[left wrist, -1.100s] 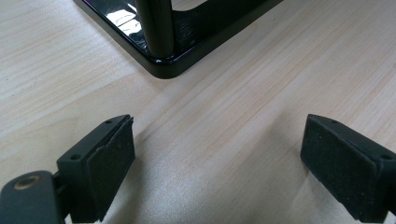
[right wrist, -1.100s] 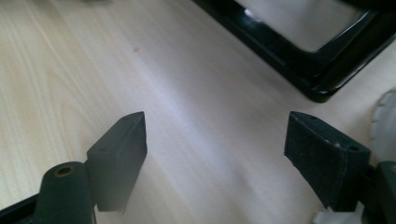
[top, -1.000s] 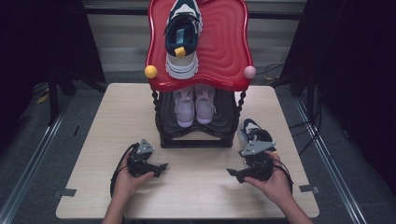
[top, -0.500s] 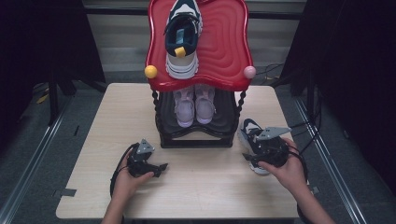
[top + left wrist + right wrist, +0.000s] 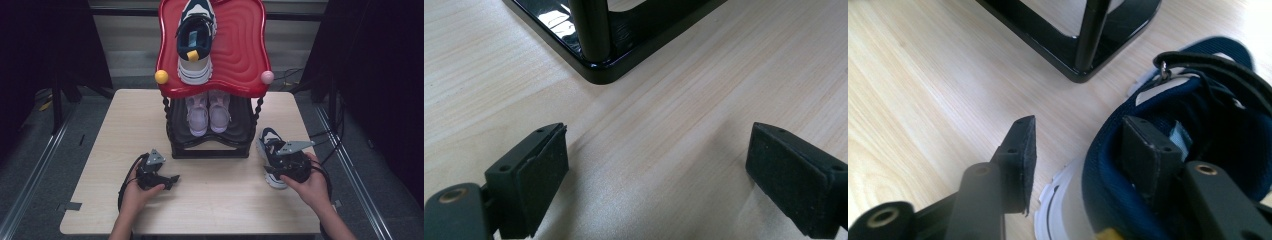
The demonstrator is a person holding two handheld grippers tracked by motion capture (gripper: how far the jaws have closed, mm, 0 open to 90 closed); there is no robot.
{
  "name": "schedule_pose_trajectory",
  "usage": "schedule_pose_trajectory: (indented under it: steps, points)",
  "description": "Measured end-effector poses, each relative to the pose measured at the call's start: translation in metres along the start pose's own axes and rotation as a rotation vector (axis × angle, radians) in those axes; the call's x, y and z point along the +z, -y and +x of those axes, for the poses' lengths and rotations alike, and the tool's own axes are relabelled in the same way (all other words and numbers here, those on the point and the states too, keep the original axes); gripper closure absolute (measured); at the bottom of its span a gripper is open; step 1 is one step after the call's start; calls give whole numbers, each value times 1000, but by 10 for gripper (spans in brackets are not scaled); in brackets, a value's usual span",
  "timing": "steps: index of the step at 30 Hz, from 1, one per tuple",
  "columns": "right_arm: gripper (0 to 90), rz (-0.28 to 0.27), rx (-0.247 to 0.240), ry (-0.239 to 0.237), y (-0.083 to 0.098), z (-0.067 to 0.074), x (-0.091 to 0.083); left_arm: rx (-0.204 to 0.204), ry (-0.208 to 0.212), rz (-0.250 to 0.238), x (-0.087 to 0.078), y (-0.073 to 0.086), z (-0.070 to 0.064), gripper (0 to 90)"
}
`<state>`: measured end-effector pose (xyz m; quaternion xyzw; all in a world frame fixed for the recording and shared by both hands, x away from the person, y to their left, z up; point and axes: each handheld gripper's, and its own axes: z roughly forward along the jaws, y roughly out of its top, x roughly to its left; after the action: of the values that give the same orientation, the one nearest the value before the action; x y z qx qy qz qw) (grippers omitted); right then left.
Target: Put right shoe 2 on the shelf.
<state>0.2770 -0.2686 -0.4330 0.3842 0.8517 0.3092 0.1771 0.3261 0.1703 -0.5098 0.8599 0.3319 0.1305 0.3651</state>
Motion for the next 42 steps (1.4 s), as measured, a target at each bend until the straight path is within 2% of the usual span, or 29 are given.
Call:
schedule_pose_trajectory:
  steps: [1, 4, 8, 14, 19, 24, 29, 32, 36, 39, 42]
  points:
    - [523, -13, 12, -10, 0, 1, 1, -1, 0, 0, 0, 0, 0, 95]
    - [587, -10, 1, 1, -2, 4, 3, -1, -2, 0, 0, 0, 0, 96]
    - [671, -30, 30, -9, -5, 6, 5, -1, -1, -1, 0, 0, 0, 96]
    - [685, -44, 69, -19, -12, 10, 11, -2, -2, 0, 0, 0, 0, 96]
    - [595, -27, 98, -70, -16, 9, 12, -3, -5, 1, 0, 0, -1, 97]
    - [500, 71, 79, -93, -20, 4, 9, -1, -6, 1, 0, 0, 0, 97]
    - [497, 178, 66, -157, -26, -2, 6, -1, -5, 1, 0, 0, 0, 97]
    - [496, 247, 41, -184, -32, -3, 6, -2, -5, 1, 0, 0, -1, 97]
    - [497, 321, -6, -203, -41, -1, 10, -1, -5, 1, 0, 0, 0, 97]
    - [498, 394, -44, -194, -47, 1, 13, -1, -5, 1, 0, 0, 0, 97]
    - [520, 433, -57, -213, -51, 2, 18, -2, -5, 1, 0, 0, 0, 97]
